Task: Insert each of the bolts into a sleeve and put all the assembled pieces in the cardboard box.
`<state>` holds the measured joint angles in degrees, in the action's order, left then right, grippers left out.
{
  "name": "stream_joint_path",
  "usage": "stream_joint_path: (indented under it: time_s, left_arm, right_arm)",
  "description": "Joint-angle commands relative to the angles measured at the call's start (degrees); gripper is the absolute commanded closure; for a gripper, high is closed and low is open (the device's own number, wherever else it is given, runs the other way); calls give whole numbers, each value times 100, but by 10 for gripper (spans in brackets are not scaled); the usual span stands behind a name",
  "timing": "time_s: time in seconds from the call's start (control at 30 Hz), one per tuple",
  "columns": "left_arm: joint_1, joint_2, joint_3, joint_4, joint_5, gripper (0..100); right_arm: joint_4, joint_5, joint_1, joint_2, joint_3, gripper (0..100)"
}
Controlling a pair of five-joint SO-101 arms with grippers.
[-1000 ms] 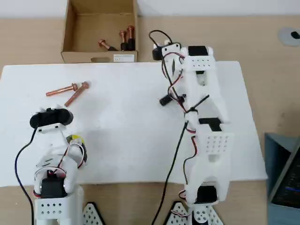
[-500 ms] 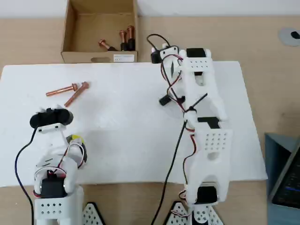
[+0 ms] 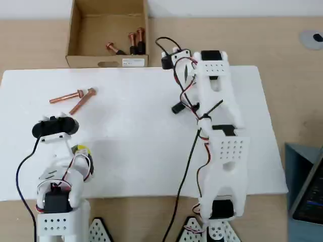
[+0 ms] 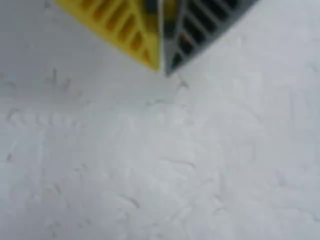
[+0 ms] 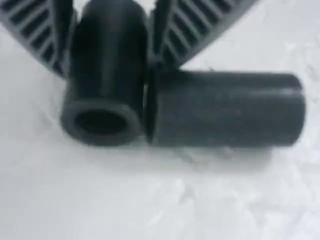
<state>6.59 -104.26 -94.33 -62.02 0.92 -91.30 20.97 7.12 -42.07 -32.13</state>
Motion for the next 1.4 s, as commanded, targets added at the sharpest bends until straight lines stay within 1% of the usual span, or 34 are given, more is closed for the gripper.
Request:
stream_joint_path:
  time_s: [0.0, 0.13, 0.27, 0.47, 0.63, 0.73, 0.83, 0.93, 1.07, 1.2, 1.37]
  left_arm:
    - [0, -22, 35, 26, 26, 998]
    - [-9, -22, 35, 35, 26, 998]
    - [-9, -22, 35, 44, 35, 997]
    - [9, -4, 413, 123, 677, 996]
    - [9, 22, 888, 79, 738, 930]
    - [9, 224, 1108, 79, 835, 935]
    - [9, 760, 1486, 123, 949, 952]
    - [9, 1543, 2136, 123, 949, 962]
    - [9, 2782, 3112, 123, 967, 980]
    - [9, 4057, 4053, 158, 1336, 1000]
    - [18, 5569, 5064, 202, 1389, 1000]
  right_arm:
    - [-501, 26, 154, 611, -716, 988]
    - [-1108, 18, 207, 1068, -1349, 988]
    - [-1116, -149, 171, 1851, -1174, 988]
    - [-1116, -149, 180, 3521, 295, 988]
    - [-1064, -149, 4, 4769, 1754, 988]
    - [-976, -149, -154, 5437, 2519, 988]
    - [-826, -149, -347, 6070, 3231, 988]
    - [-677, -114, -505, 6615, 3943, 988]
    - [-484, -105, -725, 7275, 4734, 988]
    - [-378, -132, -919, 7952, 5270, 988]
    - [-123, -141, -1191, 8769, 6009, 988]
